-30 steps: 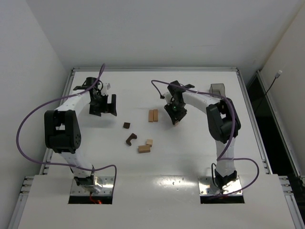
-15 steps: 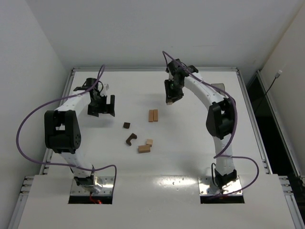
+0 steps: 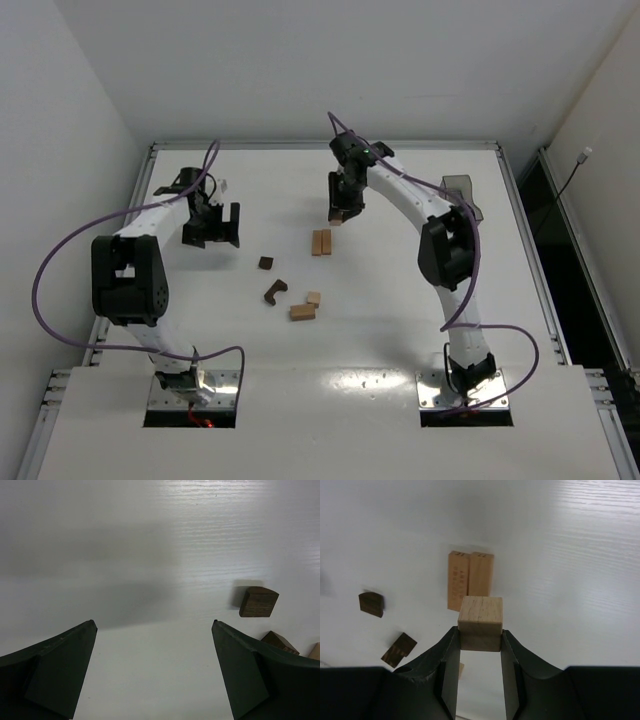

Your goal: Build the wood block tower

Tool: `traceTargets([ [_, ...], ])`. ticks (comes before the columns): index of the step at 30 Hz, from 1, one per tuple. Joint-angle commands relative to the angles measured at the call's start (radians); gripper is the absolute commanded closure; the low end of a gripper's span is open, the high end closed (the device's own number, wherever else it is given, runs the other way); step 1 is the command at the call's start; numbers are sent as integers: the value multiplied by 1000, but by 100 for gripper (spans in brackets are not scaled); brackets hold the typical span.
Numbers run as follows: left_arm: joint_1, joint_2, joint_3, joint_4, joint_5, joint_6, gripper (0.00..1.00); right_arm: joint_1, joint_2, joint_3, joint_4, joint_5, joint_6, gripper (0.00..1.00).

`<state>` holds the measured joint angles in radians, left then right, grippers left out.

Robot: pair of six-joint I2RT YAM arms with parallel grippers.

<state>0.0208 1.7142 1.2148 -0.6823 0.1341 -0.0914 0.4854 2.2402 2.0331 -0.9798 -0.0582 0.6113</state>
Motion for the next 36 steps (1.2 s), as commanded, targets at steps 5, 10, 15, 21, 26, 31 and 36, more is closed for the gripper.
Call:
traceTargets([
  [5, -1, -38, -11, 26, 6, -14, 0, 74, 22, 59, 18, 21, 39, 100],
  [10, -1, -28, 9, 26, 6, -24, 0, 84, 42, 50, 18, 31, 39, 100],
  [15, -1, -28, 9, 26, 15, -24, 0, 84, 76, 59, 18, 43, 39, 100],
  [21, -1, -28, 9, 26, 15, -24, 0, 84, 110, 88, 29, 34, 39, 100],
  [26, -1, -28, 9, 26, 6, -24, 0, 84, 133, 111, 38, 34, 39, 100],
  [31, -1, -19, 19, 26, 6, -24, 0, 74, 153, 131, 38, 44, 39, 100],
  [36, -1, -10, 19, 26, 6, -24, 0, 74, 162, 131, 38, 57, 39, 100],
])
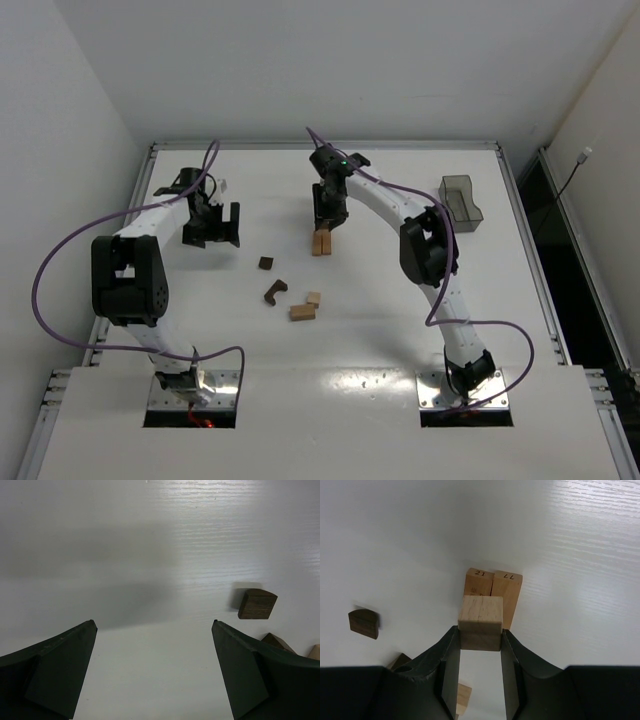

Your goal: Build the wood block tower

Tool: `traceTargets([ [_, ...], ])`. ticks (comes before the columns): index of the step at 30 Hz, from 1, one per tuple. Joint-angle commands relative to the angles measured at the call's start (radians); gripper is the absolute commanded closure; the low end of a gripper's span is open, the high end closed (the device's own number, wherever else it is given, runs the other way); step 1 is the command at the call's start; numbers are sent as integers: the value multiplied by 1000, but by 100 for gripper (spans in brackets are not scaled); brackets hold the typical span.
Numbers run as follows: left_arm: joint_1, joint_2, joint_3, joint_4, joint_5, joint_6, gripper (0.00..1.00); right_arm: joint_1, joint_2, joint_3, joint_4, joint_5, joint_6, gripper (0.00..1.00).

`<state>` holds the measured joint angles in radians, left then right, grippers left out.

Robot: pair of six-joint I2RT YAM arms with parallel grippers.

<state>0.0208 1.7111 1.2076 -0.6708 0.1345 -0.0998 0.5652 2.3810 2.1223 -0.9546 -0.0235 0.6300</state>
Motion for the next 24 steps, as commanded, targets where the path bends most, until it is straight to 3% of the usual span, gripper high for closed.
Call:
traceTargets([
  [1, -1, -7, 26, 14, 14, -15, 0, -5, 21, 42, 13, 22, 20, 100],
  [24, -1, 21, 35, 5, 24, -15, 0, -5, 49, 31, 13, 13, 2, 100],
])
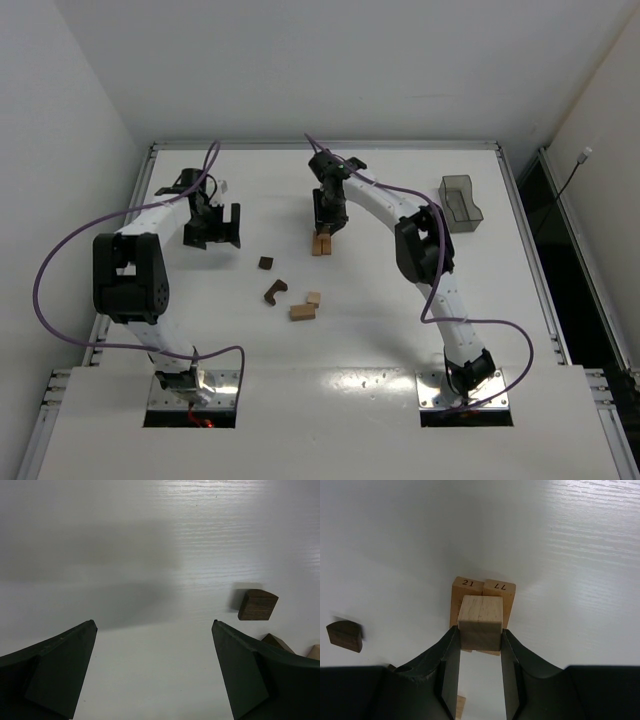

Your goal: Build the wood block tower

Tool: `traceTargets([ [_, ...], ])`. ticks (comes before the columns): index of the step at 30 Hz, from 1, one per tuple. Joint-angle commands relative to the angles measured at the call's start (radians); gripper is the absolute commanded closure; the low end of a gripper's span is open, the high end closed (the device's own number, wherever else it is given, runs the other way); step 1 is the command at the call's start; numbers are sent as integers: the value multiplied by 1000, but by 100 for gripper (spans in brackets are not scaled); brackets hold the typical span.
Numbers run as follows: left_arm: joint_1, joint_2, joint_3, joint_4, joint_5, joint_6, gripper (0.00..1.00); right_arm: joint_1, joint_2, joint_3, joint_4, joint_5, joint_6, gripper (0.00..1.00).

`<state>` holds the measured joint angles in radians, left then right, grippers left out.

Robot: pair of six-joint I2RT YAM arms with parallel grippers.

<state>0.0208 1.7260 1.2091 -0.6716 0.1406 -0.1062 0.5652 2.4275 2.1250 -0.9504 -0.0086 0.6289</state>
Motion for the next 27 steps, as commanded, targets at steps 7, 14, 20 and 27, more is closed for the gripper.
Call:
traceTargets([
  [7, 8, 6, 33, 6, 17, -9, 0, -5, 12, 29, 9, -2, 3, 82],
  [14, 8, 15, 33, 6, 27, -9, 0, -5, 12, 29, 27, -39, -6, 49],
  [20, 8, 15, 33, 6, 36, -9, 0, 4, -7, 29, 58, -71, -52, 41],
  [27, 8, -43, 12, 15, 89, 20, 0, 33, -161, -74, 171, -210, -216, 32],
])
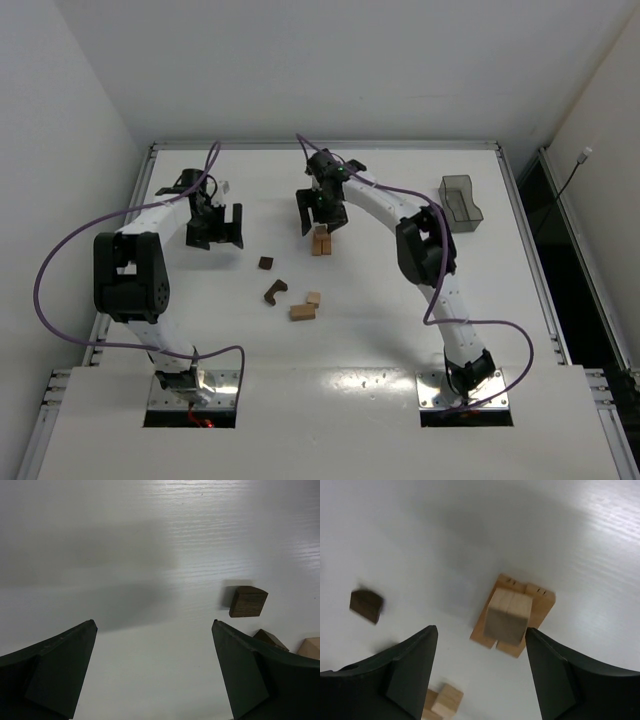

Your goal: Build the wood block tower

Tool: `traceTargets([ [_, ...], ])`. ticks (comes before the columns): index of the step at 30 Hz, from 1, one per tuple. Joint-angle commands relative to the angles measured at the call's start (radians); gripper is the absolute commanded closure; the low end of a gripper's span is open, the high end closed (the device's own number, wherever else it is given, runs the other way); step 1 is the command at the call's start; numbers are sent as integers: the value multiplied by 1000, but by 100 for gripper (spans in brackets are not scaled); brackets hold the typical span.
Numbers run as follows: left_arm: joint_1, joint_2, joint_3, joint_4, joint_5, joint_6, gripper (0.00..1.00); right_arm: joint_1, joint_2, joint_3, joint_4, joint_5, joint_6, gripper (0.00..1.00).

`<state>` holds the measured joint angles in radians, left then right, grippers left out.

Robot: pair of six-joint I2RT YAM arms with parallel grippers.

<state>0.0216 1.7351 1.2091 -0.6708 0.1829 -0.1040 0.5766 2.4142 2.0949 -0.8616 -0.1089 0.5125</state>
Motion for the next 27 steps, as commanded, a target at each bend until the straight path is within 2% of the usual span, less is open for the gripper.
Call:
traceTargets([
  [1, 8, -87, 1, 25, 61, 18, 0, 43, -238, -82, 137, -123, -165, 32],
  [5, -3, -207, -58, 25, 90, 18, 0, 78, -497, -358, 242, -69, -288, 36],
  [8, -40, -265, -106, 16, 102, 29, 0, 69, -590, -465, 198, 20, -331, 31],
  [11, -95, -325, -146, 16, 81, 47, 0, 48, -671, -568, 185, 115, -354, 30],
  [14, -153, -335, -171, 25, 81, 58, 0, 39, -751, -677, 246, 221, -374, 44],
  [17, -209, -284, -128, 25, 52, 69, 0, 29, -799, -717, 302, 276, -434, 44],
  [18, -222, -267, -87, 25, 52, 69, 0, 11, -811, -726, 331, 303, -422, 49],
  [19, -245, -252, -71, 13, 52, 79, 4, -4, -820, -727, 331, 317, -422, 55],
  [20, -261, -241, -57, 13, 41, 79, 9, -17, -820, -739, 331, 360, -422, 65],
  [21, -278, -230, -46, -1, 41, 89, 12, -39, -820, -730, 313, 391, -422, 68],
  [24, -371, -220, -46, -12, 70, 127, 27, -101, -810, -714, 277, 446, -422, 69],
  [26, -480, -220, -66, -21, 70, 165, 39, -191, -846, -763, 277, 395, -452, 63],
  [27, -517, -220, -75, -21, 43, 177, 39, -219, -857, -777, 277, 368, -469, 62],
])
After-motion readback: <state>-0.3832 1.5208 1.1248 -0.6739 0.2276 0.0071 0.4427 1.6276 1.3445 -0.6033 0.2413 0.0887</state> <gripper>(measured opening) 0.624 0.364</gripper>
